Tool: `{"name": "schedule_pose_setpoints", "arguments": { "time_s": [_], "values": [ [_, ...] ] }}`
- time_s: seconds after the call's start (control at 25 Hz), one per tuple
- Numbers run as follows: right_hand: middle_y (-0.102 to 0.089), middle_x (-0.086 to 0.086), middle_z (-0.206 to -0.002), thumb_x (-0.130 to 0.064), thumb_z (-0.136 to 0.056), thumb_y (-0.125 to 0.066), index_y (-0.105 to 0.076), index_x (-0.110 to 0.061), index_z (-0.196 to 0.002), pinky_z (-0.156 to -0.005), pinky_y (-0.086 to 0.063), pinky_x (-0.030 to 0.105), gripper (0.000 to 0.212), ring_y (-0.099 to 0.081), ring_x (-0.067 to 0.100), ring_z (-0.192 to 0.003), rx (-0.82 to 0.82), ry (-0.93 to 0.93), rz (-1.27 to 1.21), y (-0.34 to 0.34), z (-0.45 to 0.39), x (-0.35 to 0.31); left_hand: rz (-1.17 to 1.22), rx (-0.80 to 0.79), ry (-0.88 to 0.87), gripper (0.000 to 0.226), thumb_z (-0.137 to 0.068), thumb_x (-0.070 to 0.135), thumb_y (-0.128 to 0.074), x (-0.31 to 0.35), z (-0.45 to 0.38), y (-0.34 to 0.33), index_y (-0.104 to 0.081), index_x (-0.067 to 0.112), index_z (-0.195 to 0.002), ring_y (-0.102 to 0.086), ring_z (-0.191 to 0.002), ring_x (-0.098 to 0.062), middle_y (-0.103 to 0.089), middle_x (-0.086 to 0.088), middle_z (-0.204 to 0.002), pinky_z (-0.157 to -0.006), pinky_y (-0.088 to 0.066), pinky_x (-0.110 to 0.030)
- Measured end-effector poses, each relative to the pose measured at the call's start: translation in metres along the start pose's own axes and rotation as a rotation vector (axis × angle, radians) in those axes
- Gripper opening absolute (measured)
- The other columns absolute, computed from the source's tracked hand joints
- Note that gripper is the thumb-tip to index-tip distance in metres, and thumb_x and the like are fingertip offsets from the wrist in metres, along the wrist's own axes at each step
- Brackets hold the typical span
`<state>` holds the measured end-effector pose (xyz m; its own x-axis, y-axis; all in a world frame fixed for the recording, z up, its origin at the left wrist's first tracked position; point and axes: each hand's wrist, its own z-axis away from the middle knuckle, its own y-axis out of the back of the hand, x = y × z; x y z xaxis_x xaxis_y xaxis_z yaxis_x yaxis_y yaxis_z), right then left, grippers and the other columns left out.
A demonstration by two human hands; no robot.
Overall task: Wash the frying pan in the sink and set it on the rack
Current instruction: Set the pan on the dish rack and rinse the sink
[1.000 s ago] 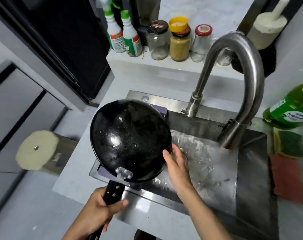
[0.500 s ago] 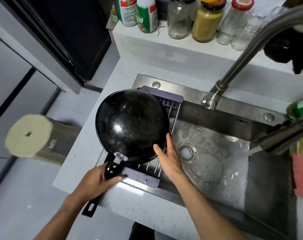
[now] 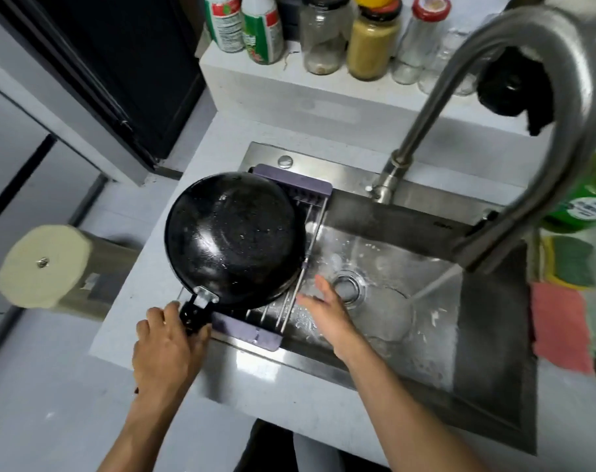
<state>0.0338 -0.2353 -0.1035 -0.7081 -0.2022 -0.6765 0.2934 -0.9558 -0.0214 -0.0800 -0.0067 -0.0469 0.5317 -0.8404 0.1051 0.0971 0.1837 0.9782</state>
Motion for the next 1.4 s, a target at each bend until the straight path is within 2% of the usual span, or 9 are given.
{"name": "schedule_pose_setpoints", "arguments": {
  "time_s": [0.12,0.24,0.36,0.48,0.64,0.8,1.0,1.2,1.4],
  "values": [
    [-0.068,-0.002,-0.109,-0.020,-0.089,-0.072,-0.059,-0.025,-0.122,-0.075,-0.052,0.025,0.036,-0.065,0.012,-0.093,0.476,0.079,-0.064,0.062,0.064,0.025,0.053,-0.013,-0.389,0.035,-0.080,0.030,-0.049,0.052,0.042,-0.013,-0.063,0.016,-0.108,-0.056,-0.089,-0.034,-0.058,-0.008,-0.103,-0.069,-0.045,-0.043],
    [-0.057,-0.002,-0.078,-0.038,-0.080,-0.080,-0.048,-0.027,-0.135,-0.055,-0.043,0.011,0.065,-0.053,-0.001,-0.060,0.711,0.384,0.036,0.151,0.131,-0.009,-0.119,-0.297,-0.478,0.049,-0.087,0.037,-0.043,0.095,0.048,-0.034,-0.050,0.027,-0.134,-0.046,-0.120,-0.026,-0.047,-0.001,-0.133,-0.097,-0.036,-0.042],
    [-0.056,-0.001,-0.066,-0.051,-0.079,-0.078,-0.054,-0.030,-0.120,-0.048,-0.039,0.022,0.052,-0.047,0.009,-0.052,0.700,0.632,0.435,0.180,0.143,-0.084,-0.239,-0.367,-0.470,0.045,-0.095,0.035,-0.042,0.097,0.036,-0.051,-0.044,0.027,-0.140,-0.033,-0.128,-0.023,-0.039,0.001,-0.142,-0.106,-0.034,-0.036],
    [-0.056,-0.013,-0.062,-0.050,-0.078,-0.075,-0.058,-0.025,-0.090,-0.051,-0.030,0.023,0.032,-0.047,0.001,-0.052,0.723,0.578,0.625,0.162,0.124,-0.128,-0.208,-0.361,-0.502,0.035,-0.099,0.032,-0.039,0.086,0.031,-0.058,-0.055,0.032,-0.130,-0.034,-0.126,-0.020,-0.042,0.005,-0.141,-0.104,-0.034,-0.028],
    [-0.065,-0.018,-0.053,-0.037,-0.074,-0.076,-0.069,-0.028,-0.068,-0.050,-0.038,0.021,0.013,-0.062,0.000,-0.052,0.441,0.451,0.570,0.135,0.098,-0.132,-0.278,-0.334,-0.448,0.046,-0.094,0.039,-0.040,0.080,0.043,-0.065,-0.043,0.036,-0.140,-0.022,-0.139,-0.030,-0.030,-0.002,-0.151,-0.113,-0.016,-0.052],
    [-0.072,-0.002,-0.077,-0.040,-0.080,-0.077,-0.058,-0.029,-0.090,-0.052,-0.056,0.032,0.025,-0.070,0.021,-0.068,0.246,0.528,0.469,0.081,0.055,-0.143,-0.253,-0.363,-0.440,0.052,-0.096,0.039,-0.042,0.075,0.046,-0.075,-0.033,0.036,-0.146,-0.013,-0.145,-0.034,-0.022,-0.007,-0.158,-0.112,-0.018,-0.055],
    [-0.070,0.000,-0.075,-0.041,-0.074,-0.080,-0.058,-0.040,-0.074,-0.069,-0.060,0.047,0.022,-0.070,0.019,-0.070,0.365,0.533,0.360,0.030,0.003,-0.155,-0.154,-0.360,-0.372,0.053,-0.101,0.032,-0.026,0.072,0.049,-0.082,-0.012,0.036,-0.152,0.000,-0.148,-0.029,-0.013,-0.003,-0.161,-0.116,-0.009,-0.052],
    [-0.072,0.003,-0.072,-0.035,-0.080,-0.070,-0.068,-0.034,-0.077,-0.068,-0.059,0.045,0.004,-0.069,0.018,-0.067,0.503,0.594,0.553,0.060,-0.002,-0.127,-0.123,-0.400,-0.332,0.053,-0.099,0.026,-0.034,0.074,0.043,-0.081,-0.020,0.037,-0.149,0.002,-0.148,-0.027,-0.014,-0.001,-0.161,-0.117,-0.010,-0.052],
    [-0.075,0.011,-0.098,-0.029,-0.084,-0.072,-0.074,-0.016,-0.106,-0.085,-0.053,0.036,0.027,-0.068,0.030,-0.095,0.631,0.434,0.680,0.141,0.007,-0.113,-0.077,-0.395,-0.330,0.056,-0.093,0.024,-0.045,0.069,0.041,-0.079,-0.033,0.042,-0.145,-0.007,-0.148,-0.025,-0.027,0.001,-0.157,-0.117,-0.019,-0.047]
  ]
}}
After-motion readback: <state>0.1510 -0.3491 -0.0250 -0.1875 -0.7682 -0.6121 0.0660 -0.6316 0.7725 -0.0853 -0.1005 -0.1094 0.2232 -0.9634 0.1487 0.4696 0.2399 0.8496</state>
